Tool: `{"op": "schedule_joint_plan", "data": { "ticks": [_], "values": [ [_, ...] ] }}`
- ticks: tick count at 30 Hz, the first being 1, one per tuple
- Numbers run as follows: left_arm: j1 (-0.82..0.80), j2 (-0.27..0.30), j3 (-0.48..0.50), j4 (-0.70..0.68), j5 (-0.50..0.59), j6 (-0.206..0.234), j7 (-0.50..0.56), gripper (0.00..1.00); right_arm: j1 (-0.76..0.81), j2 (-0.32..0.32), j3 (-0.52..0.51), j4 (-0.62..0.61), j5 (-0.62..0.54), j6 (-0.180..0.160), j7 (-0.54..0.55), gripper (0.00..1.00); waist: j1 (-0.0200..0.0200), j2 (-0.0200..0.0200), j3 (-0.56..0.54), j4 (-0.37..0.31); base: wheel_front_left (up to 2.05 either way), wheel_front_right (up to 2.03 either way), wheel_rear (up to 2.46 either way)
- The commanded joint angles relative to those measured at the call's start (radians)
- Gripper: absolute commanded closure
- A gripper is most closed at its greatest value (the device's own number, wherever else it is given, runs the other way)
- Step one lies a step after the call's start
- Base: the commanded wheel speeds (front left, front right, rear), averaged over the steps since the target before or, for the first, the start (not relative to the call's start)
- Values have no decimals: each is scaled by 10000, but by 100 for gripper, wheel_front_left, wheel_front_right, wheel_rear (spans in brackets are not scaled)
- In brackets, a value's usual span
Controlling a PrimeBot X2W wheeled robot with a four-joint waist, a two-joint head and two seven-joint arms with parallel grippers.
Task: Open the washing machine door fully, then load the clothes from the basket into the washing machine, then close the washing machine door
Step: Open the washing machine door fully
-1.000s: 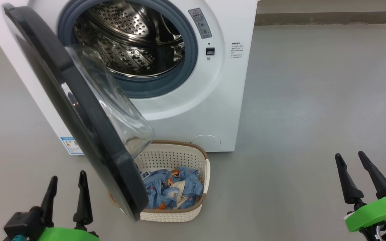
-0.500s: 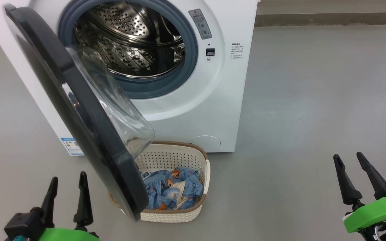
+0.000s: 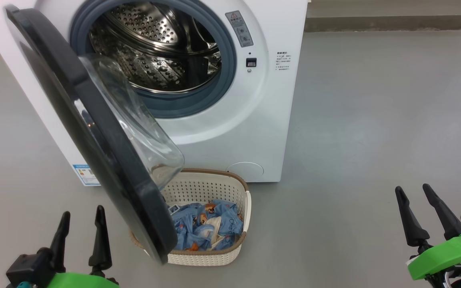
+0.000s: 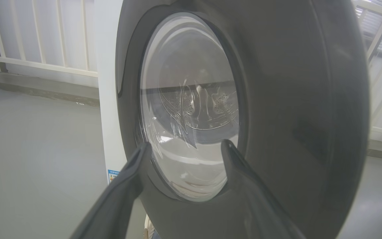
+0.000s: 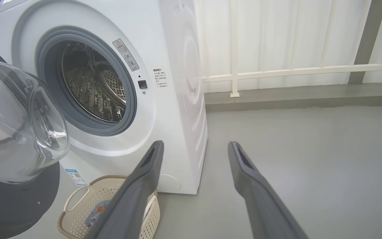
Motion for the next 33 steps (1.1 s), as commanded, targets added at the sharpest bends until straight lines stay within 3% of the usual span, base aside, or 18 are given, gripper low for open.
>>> {"op": "schedule_joint_plan", "data": {
  "ticks": [1,11,12,23,33],
  "values": [
    [-345,273,314,-137,-53,65,-122,0,-289,-201,158,-183,-137,75,-133,0,0,0,4,6,0,0,0],
    [-353,300,252,-141,-82,95,-138,2,-303,-215,195,-145,-129,75,-133,0,0,0,-24,19,0,0,0],
    [-352,305,240,-152,-90,97,-142,100,-306,-219,217,-140,-124,75,-133,0,0,0,-31,19,0,0,0],
    [-391,192,442,-1235,163,-9,-362,100,-272,-197,246,-119,-111,75,-133,0,0,0,-16,55,0,0,0],
    [-538,-289,287,-3708,558,-198,-400,100,-262,-139,368,-9,-26,75,-133,0,0,0,-84,144,0,0,0]
  ]
}}
